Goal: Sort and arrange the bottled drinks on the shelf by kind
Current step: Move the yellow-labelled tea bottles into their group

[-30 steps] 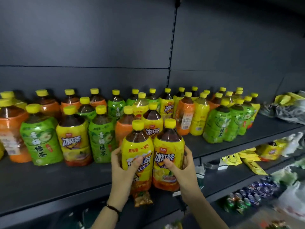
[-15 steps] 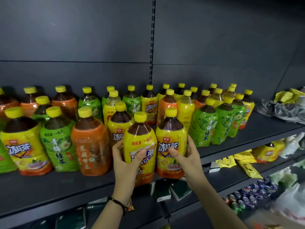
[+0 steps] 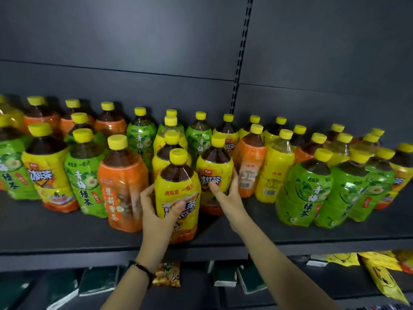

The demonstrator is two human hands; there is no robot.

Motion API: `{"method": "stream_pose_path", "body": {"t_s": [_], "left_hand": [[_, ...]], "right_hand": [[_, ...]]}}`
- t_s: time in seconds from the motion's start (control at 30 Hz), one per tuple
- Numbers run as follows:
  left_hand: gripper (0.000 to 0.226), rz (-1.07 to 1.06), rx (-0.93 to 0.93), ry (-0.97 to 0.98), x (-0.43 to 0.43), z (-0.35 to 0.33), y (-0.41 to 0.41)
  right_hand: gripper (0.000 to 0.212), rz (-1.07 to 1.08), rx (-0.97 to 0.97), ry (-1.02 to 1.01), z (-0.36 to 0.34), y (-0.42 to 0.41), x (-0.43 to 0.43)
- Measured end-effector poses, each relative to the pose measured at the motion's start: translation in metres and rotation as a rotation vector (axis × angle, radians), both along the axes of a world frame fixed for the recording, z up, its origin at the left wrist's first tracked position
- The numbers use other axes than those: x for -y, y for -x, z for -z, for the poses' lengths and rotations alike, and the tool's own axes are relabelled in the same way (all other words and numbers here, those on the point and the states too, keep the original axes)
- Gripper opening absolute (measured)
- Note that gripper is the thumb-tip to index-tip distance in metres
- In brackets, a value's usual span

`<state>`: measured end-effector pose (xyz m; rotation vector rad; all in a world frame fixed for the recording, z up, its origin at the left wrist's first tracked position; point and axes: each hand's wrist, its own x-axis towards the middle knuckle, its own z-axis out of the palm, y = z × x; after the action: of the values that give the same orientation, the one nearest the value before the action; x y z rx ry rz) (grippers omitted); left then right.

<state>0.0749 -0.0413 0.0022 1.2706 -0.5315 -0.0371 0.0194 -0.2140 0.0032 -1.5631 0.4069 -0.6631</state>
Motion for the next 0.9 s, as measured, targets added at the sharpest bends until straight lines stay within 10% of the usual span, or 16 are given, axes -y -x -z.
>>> {"method": "stream_pose_path", "body": {"t_s": [0.9], "left_hand": [[0.089, -0.047, -0.030, -0.038, 0.035, 0.011, -0.005]], "right_hand": [[0.088, 0.113, -0.176, 0.165, -0.013, -0.061, 0.074]]}}
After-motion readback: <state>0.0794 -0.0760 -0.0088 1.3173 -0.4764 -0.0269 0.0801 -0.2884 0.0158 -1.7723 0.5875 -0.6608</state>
